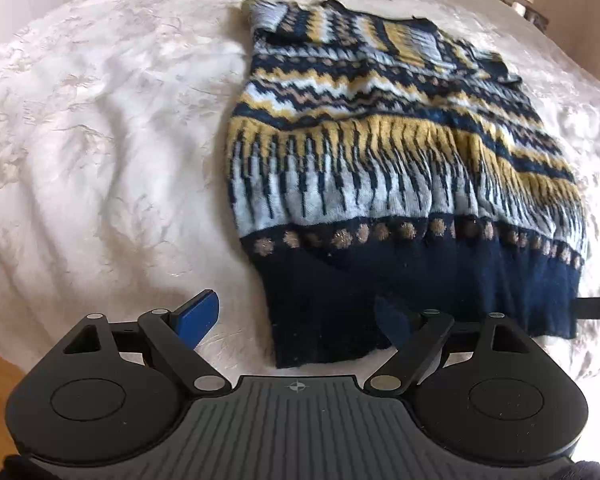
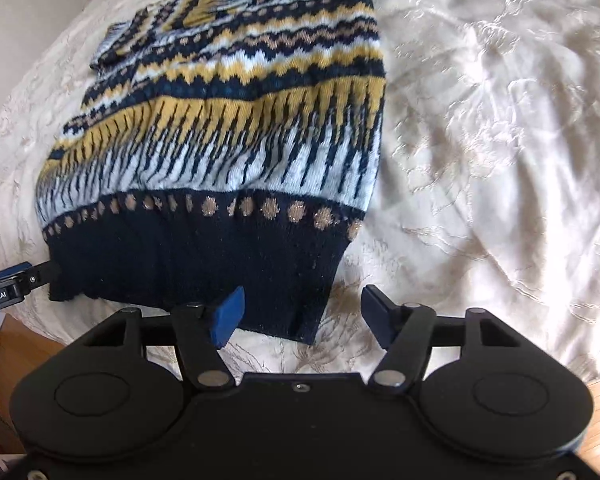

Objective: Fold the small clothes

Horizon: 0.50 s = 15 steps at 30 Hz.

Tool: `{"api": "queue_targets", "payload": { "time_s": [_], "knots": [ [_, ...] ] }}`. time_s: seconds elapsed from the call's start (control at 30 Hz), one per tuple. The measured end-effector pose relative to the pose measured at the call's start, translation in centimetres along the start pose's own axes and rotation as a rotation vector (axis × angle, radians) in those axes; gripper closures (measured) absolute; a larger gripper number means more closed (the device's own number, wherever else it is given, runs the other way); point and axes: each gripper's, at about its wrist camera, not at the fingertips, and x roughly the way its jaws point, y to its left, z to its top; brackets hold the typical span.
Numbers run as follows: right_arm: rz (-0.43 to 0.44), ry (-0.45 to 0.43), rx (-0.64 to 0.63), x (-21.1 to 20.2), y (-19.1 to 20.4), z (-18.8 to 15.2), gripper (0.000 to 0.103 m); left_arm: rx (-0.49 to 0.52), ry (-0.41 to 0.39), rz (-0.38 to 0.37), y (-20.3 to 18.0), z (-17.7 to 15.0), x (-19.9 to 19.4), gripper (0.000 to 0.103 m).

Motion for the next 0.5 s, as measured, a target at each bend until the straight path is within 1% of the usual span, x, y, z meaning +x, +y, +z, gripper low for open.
{"api": "queue_targets", "payload": {
  "time_s": [0.13,0.2,0.27,0.4,0.47,0.5],
  "knots": [
    [0.0,0.01,0.001,1.2,0.3,0.1,0.034,0.025,0.033,-0.012,0.0,0.1,1.7,0.018],
    [0.001,0.013,-0.006,1.8,0.5,0.2,0.031,0.032,0.041,-0.023,0.0,0.2,2.4,0.018],
    [0.002,0.005,-0.017,2.2,0.6,0.1,0.022,0.05,0.046,-0.03,-0.2,0.3,3.0,0.018],
    [0.016,-0.003,-0.002,3.0,0.6,0.0,0.013,0.088,0.056,-0.034,-0.7,0.6,4.0,0.018],
    [0.025,0.002,-0.004,3.4,0.8,0.1,0.004,0.086,0.063,-0.034,-0.7,0.8,4.4,0.017],
    [0.034,0.005,-0.007,3.6,1.0,0.1,0.002,0.083,0.066,-0.034,-0.7,0.8,4.5,0.016]
  ]
}}
